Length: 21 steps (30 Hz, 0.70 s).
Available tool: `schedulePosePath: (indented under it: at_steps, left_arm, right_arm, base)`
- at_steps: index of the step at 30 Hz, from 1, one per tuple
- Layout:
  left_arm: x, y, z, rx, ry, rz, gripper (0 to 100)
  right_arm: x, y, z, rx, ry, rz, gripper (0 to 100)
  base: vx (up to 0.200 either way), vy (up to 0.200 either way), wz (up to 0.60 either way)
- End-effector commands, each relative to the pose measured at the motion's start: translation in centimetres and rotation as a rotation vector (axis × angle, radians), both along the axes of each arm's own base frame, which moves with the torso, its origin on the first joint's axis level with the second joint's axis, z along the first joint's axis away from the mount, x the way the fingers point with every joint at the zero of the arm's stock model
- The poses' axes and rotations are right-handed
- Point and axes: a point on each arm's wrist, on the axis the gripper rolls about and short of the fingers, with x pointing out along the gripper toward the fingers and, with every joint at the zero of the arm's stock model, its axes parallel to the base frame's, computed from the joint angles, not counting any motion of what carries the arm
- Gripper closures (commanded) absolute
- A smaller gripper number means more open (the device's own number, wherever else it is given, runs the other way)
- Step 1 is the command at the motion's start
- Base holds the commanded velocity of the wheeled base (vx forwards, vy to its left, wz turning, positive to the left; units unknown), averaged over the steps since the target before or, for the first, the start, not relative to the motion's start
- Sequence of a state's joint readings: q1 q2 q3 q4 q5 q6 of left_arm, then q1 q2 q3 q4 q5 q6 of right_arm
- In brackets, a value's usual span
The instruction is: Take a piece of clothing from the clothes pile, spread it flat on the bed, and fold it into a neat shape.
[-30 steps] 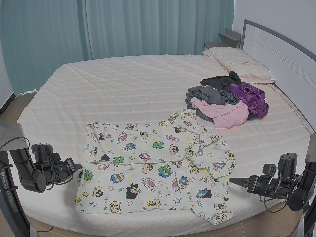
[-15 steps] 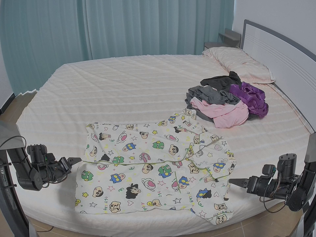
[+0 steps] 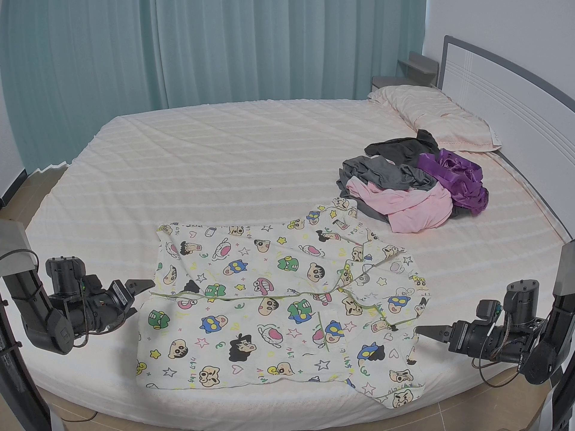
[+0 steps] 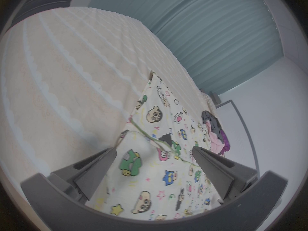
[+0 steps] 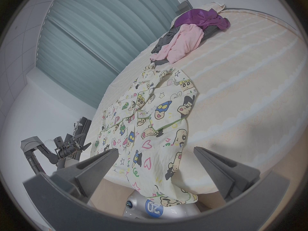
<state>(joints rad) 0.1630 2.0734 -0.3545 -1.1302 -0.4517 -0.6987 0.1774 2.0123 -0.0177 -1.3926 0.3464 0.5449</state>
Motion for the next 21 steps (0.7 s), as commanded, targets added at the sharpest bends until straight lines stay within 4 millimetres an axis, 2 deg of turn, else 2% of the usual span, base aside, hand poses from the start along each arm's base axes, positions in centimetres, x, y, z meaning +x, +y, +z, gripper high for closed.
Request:
schedulePosePath:
  at_steps: [1,2,4,7,8,10,14,21]
  left_arm:
    - [-0.3,-2.2,2.3,-0.033,-0.057,-0.025,0]
    - [-0.3,-3.4,2.1,-0.04,-0.041,-0.039,0]
    - [-0.2,-4.0,1.9,-0.036,-0.032,-0.05,0]
    - [-0.1,-4.9,0.2,-0.026,0.031,-0.056,0]
    - [-0.1,-4.9,0.2,-0.025,0.032,-0.055,0]
    - [0.1,-4.7,-1.6,0.019,0.089,-0.015,0]
    - [-0.1,-4.2,-3.5,0.091,0.122,0.013,0]
    - [0.3,-3.8,-3.5,0.15,0.064,0.059,0]
  right_arm:
    - [-0.4,-0.1,-0.2,-0.003,0.019,0.001,0]
    - [-0.4,0.0,-0.2,-0.004,0.02,0.002,0]
    - [-0.4,0.0,-0.2,-0.003,0.017,0.006,0]
    - [-0.5,0.1,-0.2,-0.003,0.022,0.006,0]
    - [-0.5,0.1,-0.2,-0.002,0.019,0.006,0]
    - [-0.4,0.1,-0.2,-0.003,0.021,0.006,0]
    - [-0.4,0.1,-0.4,-0.004,0.03,0.006,0]
    - [-0.4,0.1,-0.5,-0.005,0.035,0.006,0]
  base:
    - [0.0,0.0,0.0]
    - [0.0,0.0,0.0]
    - [0.0,0.0,0.0]
    - [0.0,0.0,0.0]
    - [0.0,0.0,0.0]
    - [0.0,0.0,0.0]
    - [0.0,0.0,0.0]
    - [0.0,0.0,0.0]
